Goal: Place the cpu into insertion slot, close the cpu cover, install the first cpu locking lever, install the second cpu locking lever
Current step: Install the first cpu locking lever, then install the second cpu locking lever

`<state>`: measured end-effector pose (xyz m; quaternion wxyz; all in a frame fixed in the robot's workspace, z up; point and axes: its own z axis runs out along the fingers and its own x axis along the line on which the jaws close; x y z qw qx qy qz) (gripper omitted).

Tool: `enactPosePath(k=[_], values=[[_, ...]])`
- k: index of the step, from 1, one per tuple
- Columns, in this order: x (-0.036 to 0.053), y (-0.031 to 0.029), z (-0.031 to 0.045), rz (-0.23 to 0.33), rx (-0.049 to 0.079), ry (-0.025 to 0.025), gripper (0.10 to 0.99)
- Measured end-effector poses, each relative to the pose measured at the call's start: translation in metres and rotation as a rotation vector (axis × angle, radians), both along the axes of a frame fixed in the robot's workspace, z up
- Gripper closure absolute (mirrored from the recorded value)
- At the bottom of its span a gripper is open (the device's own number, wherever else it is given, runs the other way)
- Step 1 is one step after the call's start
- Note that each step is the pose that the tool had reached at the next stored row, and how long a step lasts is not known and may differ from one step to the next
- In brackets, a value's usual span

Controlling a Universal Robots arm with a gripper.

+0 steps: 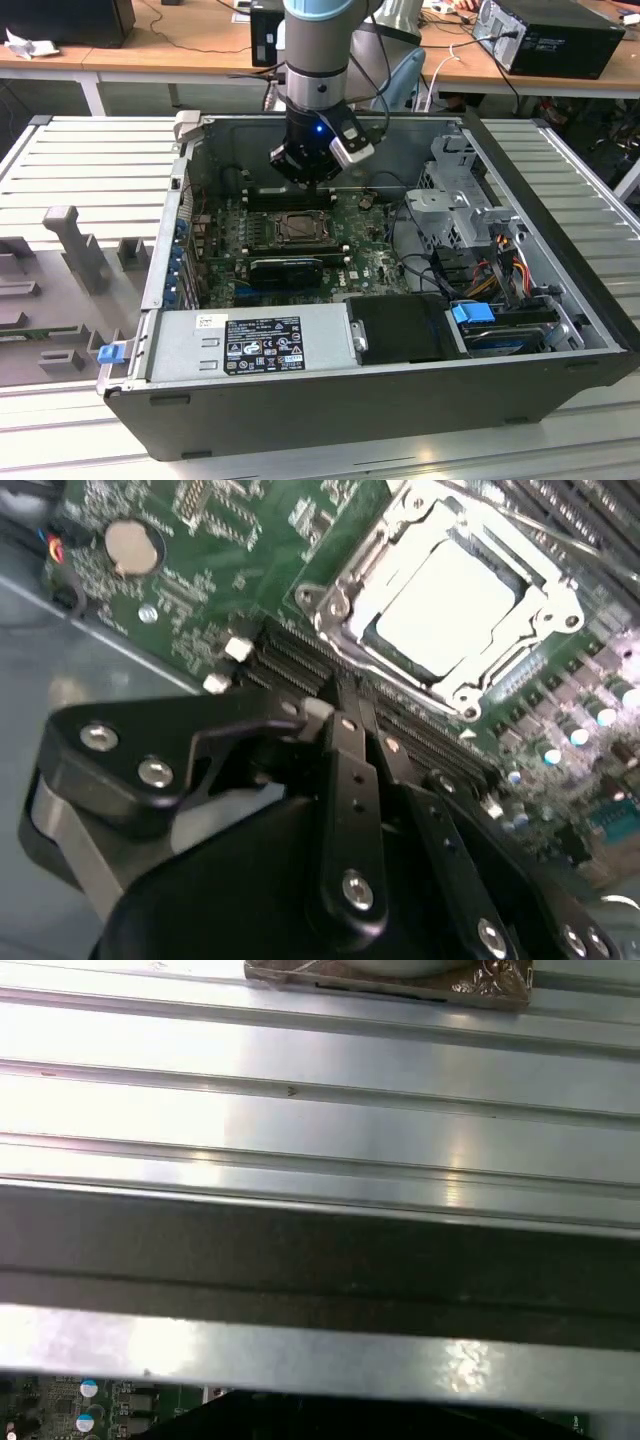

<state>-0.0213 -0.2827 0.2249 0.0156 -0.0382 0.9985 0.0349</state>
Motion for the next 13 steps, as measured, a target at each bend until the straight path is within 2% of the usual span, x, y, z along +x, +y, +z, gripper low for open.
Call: enactPosePath(k=[13], values=[[0.0,-0.008,0.0,0.0,0.0,0.0,0.98]])
